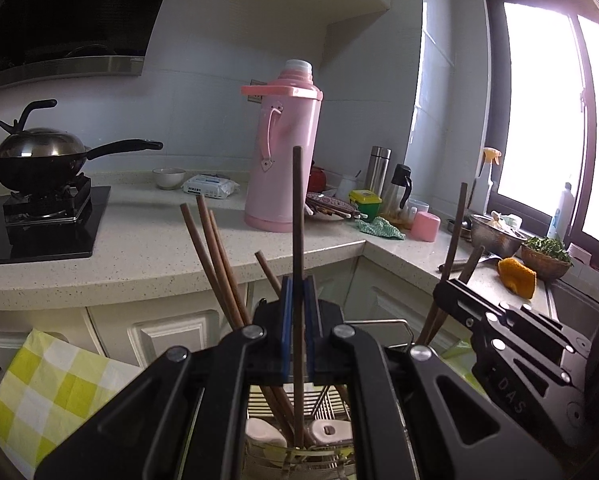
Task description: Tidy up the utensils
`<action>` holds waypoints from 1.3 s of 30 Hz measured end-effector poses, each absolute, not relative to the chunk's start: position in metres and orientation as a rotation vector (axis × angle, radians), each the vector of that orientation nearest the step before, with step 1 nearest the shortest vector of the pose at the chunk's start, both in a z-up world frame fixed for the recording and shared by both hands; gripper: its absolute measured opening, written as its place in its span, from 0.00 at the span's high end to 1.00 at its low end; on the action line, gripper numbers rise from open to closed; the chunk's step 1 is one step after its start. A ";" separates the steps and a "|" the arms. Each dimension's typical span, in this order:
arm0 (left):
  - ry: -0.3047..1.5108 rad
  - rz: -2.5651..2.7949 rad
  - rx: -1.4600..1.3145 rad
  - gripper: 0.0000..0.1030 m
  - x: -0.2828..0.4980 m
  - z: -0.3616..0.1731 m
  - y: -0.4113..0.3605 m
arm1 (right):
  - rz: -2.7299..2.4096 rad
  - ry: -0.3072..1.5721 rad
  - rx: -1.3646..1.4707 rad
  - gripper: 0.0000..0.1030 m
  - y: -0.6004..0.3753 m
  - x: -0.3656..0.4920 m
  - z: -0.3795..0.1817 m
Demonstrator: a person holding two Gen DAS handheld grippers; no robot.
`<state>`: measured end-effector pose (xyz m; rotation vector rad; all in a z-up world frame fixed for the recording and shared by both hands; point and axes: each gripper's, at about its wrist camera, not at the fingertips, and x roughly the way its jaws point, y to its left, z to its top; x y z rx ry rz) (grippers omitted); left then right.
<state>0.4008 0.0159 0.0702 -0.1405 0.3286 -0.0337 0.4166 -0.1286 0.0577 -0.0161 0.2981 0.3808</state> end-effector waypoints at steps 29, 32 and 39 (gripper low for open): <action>0.247 0.161 -0.011 0.04 0.344 0.098 0.032 | 0.270 0.294 0.080 0.31 -0.171 0.377 0.087; 0.244 0.157 0.011 0.04 0.328 0.104 0.031 | 0.283 0.294 0.079 0.24 -0.174 0.359 0.092; 0.271 0.145 0.010 0.04 0.292 0.106 0.030 | 0.312 0.315 0.044 0.18 -0.178 0.316 0.092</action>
